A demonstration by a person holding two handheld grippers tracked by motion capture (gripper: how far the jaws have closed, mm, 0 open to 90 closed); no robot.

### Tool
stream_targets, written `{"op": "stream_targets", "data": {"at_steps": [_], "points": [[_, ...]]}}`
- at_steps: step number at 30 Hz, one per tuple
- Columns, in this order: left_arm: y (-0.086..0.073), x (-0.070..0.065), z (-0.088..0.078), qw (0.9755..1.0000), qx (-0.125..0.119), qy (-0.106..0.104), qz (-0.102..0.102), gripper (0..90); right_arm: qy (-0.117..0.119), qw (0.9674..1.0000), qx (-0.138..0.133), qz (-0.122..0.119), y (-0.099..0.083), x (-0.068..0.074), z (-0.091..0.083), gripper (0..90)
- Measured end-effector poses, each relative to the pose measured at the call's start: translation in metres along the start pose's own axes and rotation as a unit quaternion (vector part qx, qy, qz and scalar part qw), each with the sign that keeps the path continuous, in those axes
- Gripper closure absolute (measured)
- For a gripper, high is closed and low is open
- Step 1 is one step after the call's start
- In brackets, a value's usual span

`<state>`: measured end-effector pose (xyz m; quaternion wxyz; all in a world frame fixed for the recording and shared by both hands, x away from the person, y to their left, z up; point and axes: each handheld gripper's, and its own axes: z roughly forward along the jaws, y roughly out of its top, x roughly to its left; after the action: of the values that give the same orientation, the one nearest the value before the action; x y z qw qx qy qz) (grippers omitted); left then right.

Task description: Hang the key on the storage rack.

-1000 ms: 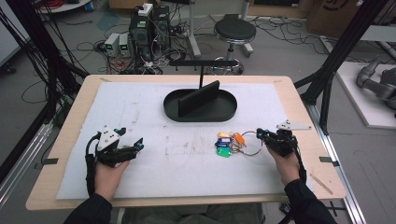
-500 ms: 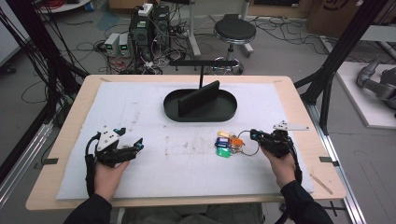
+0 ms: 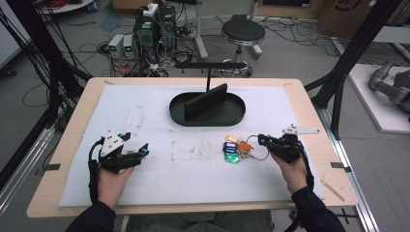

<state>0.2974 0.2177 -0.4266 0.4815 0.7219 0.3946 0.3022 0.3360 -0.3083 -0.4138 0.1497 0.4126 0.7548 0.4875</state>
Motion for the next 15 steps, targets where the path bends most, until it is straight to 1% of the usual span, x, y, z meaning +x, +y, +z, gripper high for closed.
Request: {"op": "stream_targets", "data": {"at_steps": [3, 6, 8, 13, 15], "points": [[0.000, 0.000, 0.000, 1.0000, 0.001, -0.001, 0.000, 23.7, 0.004, 0.9998, -0.004, -0.020, 0.005, 0.002, -0.001, 87.5], [0.000, 0.000, 0.000, 1.0000, 0.000, 0.000, -0.001, 23.8, 0.010, 0.9994, -0.010, -0.033, 0.012, 0.002, -0.004, 87.5], [0.000, 0.000, 0.000, 1.0000, 0.000, 0.000, -0.001, 23.8, 0.012, 0.9992, -0.012, -0.037, 0.017, 0.003, -0.006, 87.5], [0.000, 0.000, -0.001, 1.0000, -0.001, 0.001, -0.001, 23.8, 0.017, 0.9980, -0.018, -0.058, 0.030, 0.004, -0.010, 87.6], [0.000, -0.001, -0.001, 1.0000, -0.001, 0.000, -0.003, 23.8, 0.019, 0.9977, -0.022, -0.062, 0.034, 0.005, -0.012, 87.6]]}}
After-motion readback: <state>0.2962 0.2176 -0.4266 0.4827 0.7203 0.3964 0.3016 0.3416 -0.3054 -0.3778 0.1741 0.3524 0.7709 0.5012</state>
